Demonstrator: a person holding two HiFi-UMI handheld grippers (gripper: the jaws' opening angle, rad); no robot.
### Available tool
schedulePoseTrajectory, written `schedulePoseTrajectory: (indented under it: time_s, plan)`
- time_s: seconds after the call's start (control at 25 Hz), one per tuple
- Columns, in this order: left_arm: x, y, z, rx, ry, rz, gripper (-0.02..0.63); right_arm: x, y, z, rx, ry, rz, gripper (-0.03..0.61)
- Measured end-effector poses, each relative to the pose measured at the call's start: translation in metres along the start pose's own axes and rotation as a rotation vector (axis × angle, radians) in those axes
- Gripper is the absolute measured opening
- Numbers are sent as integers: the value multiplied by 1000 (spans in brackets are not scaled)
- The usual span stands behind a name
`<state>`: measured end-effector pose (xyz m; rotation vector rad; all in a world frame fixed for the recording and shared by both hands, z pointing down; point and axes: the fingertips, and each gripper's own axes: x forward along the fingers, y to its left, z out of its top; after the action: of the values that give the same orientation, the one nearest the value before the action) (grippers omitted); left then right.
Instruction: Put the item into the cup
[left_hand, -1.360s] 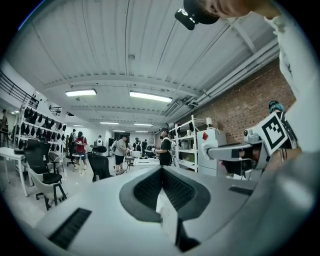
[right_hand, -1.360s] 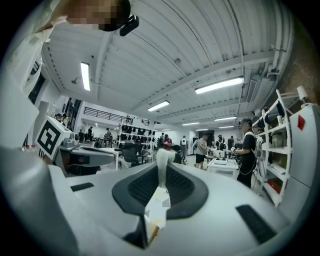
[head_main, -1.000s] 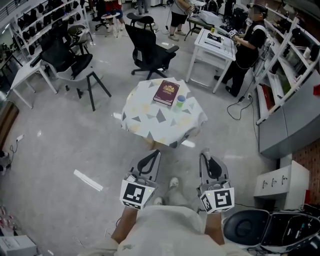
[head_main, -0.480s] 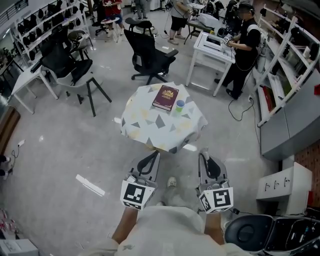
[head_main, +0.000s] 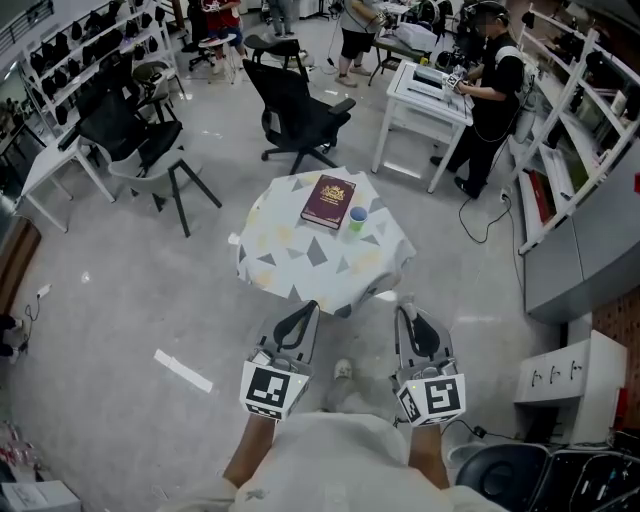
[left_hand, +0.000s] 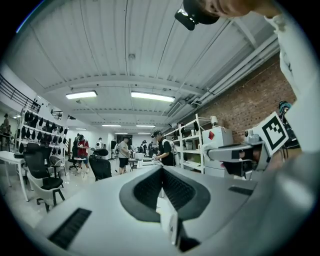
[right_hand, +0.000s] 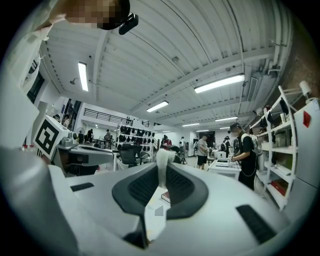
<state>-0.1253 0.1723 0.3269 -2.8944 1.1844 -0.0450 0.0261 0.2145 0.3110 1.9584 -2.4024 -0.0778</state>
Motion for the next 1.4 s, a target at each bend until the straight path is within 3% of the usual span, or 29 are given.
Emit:
schedulePoseTrajectory:
  time_s: [0.64,1.4]
  plan:
    - [88,28,-7,-12,44,30,11,76,-61,-14,30,26,30,37]
    - [184,52,-10,11,101,142,11,163,-138,-22,84,9,121,38]
